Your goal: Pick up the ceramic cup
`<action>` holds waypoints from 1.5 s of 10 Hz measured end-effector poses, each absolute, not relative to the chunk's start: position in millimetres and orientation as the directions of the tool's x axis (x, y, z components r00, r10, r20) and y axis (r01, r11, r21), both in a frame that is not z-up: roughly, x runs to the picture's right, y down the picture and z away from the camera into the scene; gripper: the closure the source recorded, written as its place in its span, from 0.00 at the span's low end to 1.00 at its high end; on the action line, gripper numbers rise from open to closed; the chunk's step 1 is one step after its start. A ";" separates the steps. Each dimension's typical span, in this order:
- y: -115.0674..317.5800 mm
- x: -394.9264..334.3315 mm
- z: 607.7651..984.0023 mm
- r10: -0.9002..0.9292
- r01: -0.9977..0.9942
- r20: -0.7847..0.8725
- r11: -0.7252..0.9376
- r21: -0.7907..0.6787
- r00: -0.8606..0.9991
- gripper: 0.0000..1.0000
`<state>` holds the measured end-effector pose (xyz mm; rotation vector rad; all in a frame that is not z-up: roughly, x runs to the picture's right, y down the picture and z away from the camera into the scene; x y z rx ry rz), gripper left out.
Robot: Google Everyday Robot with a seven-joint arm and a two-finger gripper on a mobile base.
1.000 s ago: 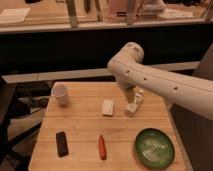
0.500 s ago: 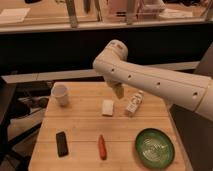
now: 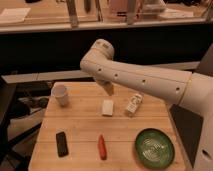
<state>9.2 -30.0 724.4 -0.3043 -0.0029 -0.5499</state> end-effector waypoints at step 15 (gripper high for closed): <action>-54.1 -101.6 749.8 -0.677 0.700 0.198 0.710 -0.078 0.709 0.20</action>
